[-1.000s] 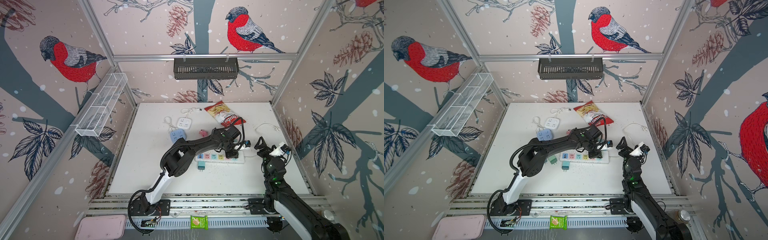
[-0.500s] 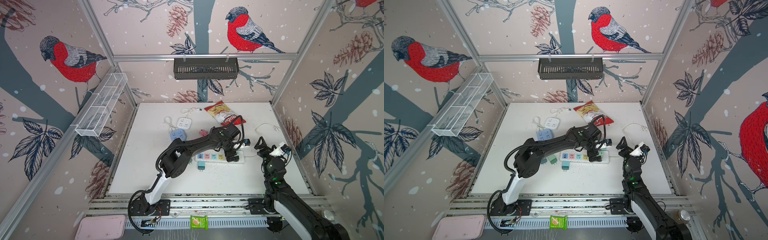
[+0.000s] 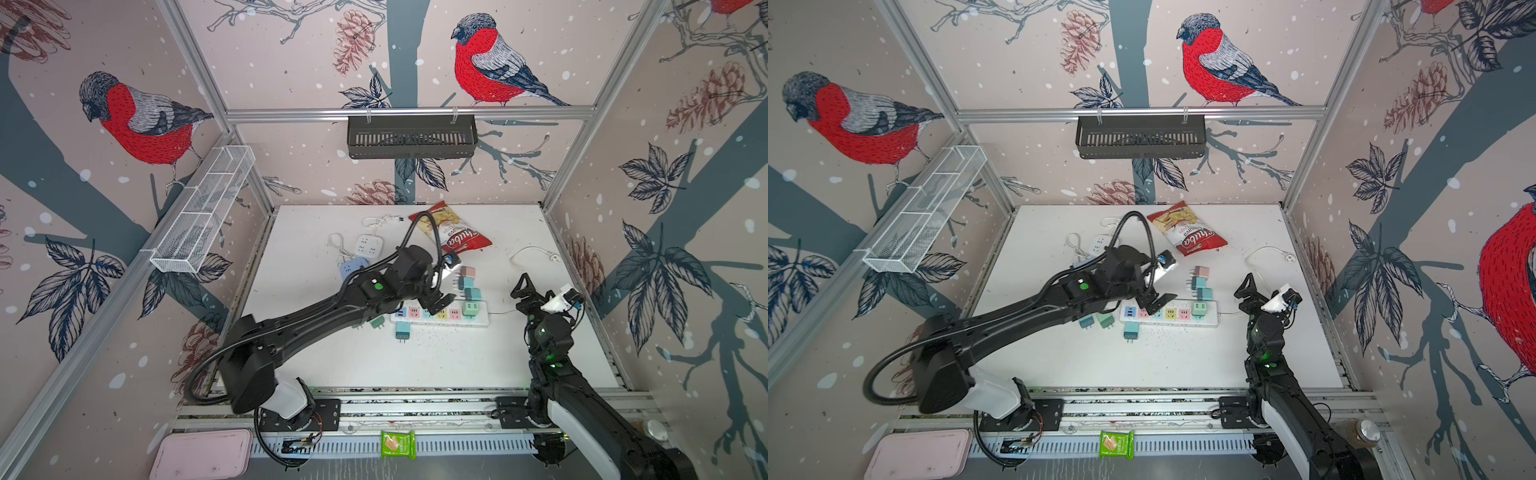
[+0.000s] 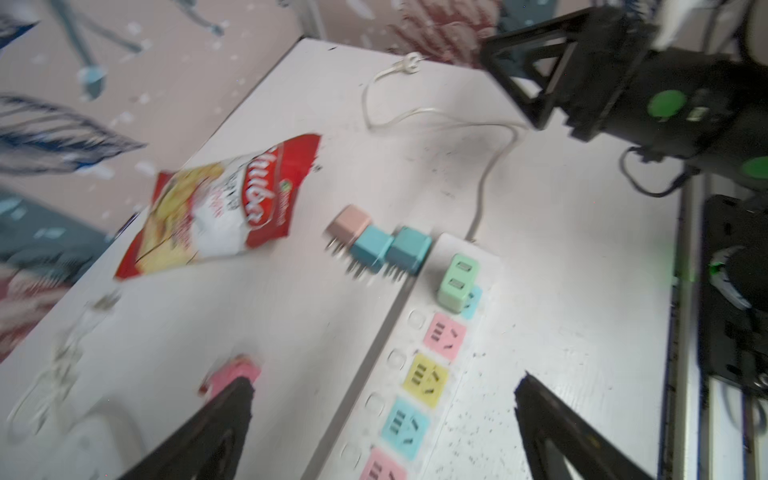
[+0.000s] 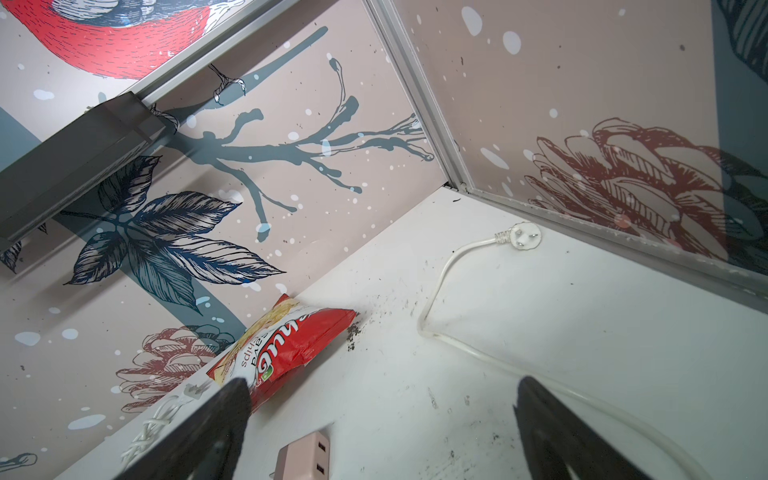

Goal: Insert the plug
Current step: 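Open the left gripper and lift it off the plugged adapter, then reach the right gripper toward a teal adapter beside the strip while the left draws back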

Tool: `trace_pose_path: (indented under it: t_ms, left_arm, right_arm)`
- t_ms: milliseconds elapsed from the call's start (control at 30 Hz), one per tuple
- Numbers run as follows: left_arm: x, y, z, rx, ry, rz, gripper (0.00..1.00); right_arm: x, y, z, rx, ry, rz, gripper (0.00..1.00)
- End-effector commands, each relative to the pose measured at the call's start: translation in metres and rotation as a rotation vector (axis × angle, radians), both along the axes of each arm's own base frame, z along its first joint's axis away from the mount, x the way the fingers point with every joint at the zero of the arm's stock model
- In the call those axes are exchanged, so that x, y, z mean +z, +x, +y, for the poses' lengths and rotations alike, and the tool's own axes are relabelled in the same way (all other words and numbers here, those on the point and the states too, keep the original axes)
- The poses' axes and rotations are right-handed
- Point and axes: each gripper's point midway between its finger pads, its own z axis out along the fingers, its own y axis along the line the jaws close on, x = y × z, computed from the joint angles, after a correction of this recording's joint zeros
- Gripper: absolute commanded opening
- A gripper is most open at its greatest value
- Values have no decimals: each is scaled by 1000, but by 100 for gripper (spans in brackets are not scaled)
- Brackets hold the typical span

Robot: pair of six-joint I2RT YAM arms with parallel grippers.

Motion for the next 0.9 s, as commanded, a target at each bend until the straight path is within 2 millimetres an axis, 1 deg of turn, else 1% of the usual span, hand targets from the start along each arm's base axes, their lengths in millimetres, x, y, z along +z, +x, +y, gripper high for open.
trace_pose_path:
  t_ms: [0,33,67,100,167,200,233,267,300,333,367,467,500,567,700,733,800,833,867]
  left_arm:
    - [29,29,56,260,-270,-9,98]
    - [33,33,78,337,-333,-33,98]
    - [31,35,100,443,-372,-51,97]
    - [31,29,110,458,-413,-84,97]
    - [28,9,115,362,-444,-179,98]
    - [23,5,126,393,-473,-220,98]
    - [24,3,141,452,-516,-244,98]
    - [21,2,151,487,-548,-255,98]
    - [20,-2,157,497,-597,-278,98]
    - [20,-5,161,492,-634,-309,97]
    - [18,-6,164,497,-645,-331,97]
    - [13,4,178,603,-626,-337,98]
    - [15,9,184,662,-631,-336,98]
    - [15,18,201,793,-653,-324,98]
    - [12,28,241,1103,-720,-285,97]
    - [13,29,241,1117,-708,-267,97]
    - [23,28,229,1038,-652,-267,97]
    - [25,27,231,1038,-660,-266,97]
    - [24,25,236,1057,-673,-268,97]
  right_arm:
    - [-18,-6,-1,2,10,26,100]
    - [-17,-7,-2,-1,15,22,100]
    - [-18,-7,-2,3,16,22,100]
    - [-17,-6,-1,17,11,24,100]
    - [-23,-3,9,77,4,93,100]
    - [-22,-2,16,119,11,140,100]
    - [-18,-2,25,170,24,168,100]
    - [-10,-5,37,234,40,150,100]
    - [-2,-8,49,297,51,122,100]
    - [8,-13,63,366,65,86,94]
    - [15,-18,74,421,74,59,92]
    - [31,-33,104,543,96,29,88]
    - [36,-39,116,589,89,30,87]
    - [36,-46,136,649,81,55,84]
    - [29,-58,177,746,16,118,82]
    - [27,-60,185,757,-11,135,83]
    - [22,-64,204,771,-79,181,83]
    - [20,-66,212,777,-107,200,83]
    - [18,-67,221,783,-140,222,83]
